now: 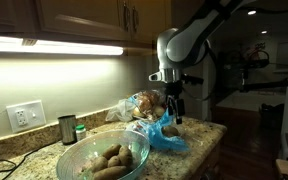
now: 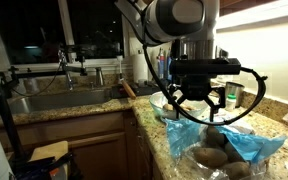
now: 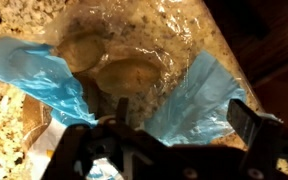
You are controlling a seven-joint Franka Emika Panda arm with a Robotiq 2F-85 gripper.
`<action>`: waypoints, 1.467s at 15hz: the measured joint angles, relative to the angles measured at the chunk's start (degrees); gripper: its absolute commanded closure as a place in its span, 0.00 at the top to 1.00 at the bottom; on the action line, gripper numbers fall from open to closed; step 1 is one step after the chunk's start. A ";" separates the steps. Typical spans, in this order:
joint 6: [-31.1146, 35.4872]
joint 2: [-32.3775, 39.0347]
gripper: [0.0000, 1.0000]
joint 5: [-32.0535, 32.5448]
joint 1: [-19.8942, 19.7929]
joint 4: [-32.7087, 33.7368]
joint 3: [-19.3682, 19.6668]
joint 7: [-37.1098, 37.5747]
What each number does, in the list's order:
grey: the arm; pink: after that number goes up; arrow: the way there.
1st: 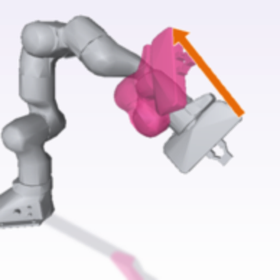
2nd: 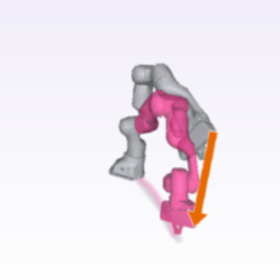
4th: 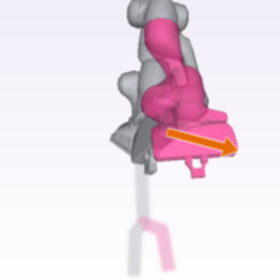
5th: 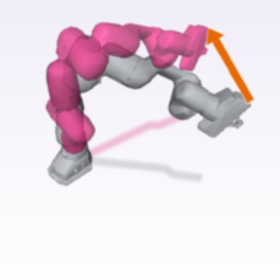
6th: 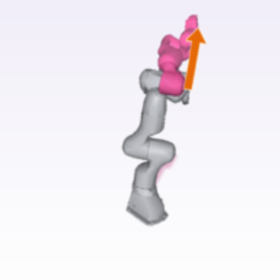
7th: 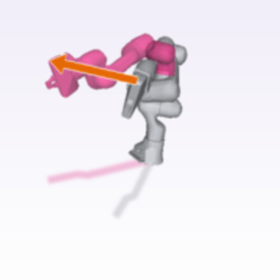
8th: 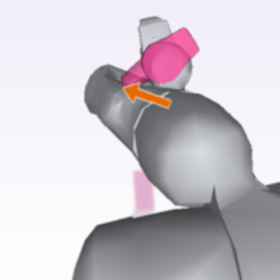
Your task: Remove the potatoes from the plastic bag and place them in the glass bowl on the left
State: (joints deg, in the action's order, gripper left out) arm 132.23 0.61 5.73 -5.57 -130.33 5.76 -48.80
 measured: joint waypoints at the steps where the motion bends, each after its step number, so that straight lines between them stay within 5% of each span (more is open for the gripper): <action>1: 0.02 0.11 1.00 0.00 0.03 0.00 -0.06 0.00; 22: 10.02 0.39 1.00 0.86 -2.07 -5.62 2.16 23.83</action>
State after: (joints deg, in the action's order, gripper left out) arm 142.25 1.00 6.58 -7.64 -135.95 7.92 -24.96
